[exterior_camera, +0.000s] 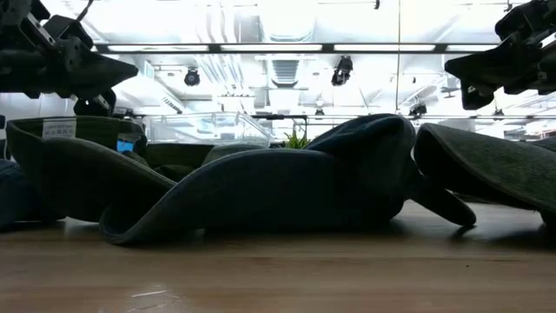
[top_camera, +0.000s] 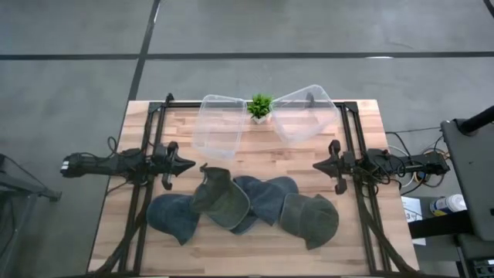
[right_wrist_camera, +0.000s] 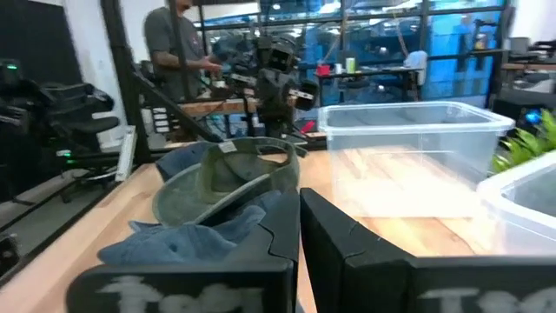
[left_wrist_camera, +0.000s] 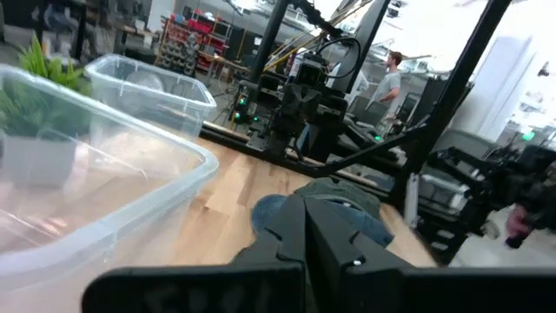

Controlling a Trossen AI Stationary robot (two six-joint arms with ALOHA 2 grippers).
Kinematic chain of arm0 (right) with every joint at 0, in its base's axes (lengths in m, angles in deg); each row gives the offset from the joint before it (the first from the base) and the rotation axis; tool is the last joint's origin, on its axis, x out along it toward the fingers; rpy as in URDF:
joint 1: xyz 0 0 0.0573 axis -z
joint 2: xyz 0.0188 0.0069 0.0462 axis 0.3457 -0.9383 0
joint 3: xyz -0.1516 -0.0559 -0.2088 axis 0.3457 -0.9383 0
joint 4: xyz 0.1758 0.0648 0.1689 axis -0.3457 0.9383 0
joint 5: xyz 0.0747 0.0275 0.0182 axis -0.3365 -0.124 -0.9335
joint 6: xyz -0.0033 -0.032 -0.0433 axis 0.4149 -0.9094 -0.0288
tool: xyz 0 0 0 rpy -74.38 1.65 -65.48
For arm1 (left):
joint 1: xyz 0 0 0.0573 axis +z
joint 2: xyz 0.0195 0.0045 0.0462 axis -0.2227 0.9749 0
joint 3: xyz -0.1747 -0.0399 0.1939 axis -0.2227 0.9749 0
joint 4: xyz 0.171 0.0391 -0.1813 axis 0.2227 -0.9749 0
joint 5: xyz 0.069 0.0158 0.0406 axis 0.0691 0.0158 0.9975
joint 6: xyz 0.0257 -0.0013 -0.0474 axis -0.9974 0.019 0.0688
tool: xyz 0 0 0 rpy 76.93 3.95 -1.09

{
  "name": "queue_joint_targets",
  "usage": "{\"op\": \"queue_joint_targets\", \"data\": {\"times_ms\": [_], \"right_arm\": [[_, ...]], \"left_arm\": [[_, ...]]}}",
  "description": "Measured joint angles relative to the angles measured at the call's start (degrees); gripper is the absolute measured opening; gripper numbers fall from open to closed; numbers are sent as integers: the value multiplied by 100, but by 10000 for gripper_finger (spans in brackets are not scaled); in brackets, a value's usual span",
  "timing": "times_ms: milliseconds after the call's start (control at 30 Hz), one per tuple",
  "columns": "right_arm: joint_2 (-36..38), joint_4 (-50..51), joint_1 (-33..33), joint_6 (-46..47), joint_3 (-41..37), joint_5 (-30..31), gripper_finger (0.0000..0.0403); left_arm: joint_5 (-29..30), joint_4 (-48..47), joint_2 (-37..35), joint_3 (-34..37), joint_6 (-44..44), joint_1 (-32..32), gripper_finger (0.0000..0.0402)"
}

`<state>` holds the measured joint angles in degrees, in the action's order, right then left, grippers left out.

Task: Pick & Place hat
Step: Put the right green cap in the right transparent bin

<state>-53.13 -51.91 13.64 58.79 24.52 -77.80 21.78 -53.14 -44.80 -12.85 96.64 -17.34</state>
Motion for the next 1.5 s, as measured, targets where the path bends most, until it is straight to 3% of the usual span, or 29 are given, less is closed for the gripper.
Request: {"op": "queue_joint_targets", "data": {"times_ms": [133, 400, 633, 800, 1133, 1500], "right_arm": [[0, 29, 0, -118, 0, 85, 8], [-37, -76, 2, 59, 0, 916, 9], [-33, -339, 1, 1353, 0, 912, 8], [-35, -492, 0, 1743, 0, 912, 8], [-35, -1824, 0, 1731, 0, 909, 8], [-35, -2085, 0, 1714, 0, 907, 8]], "left_arm": [[2, 0, 0, -1, -7, 0, 0], [11, 0, 0, -2, 37, 0, 0], [11, 0, 0, -2, 37, 0, 0], [13, 2, 0, -1, 81, 0, 0], [42, 98, 0, 0, 3025, 0, 0], [256, 85, 0, -2, 3384, -2, 0]]}}
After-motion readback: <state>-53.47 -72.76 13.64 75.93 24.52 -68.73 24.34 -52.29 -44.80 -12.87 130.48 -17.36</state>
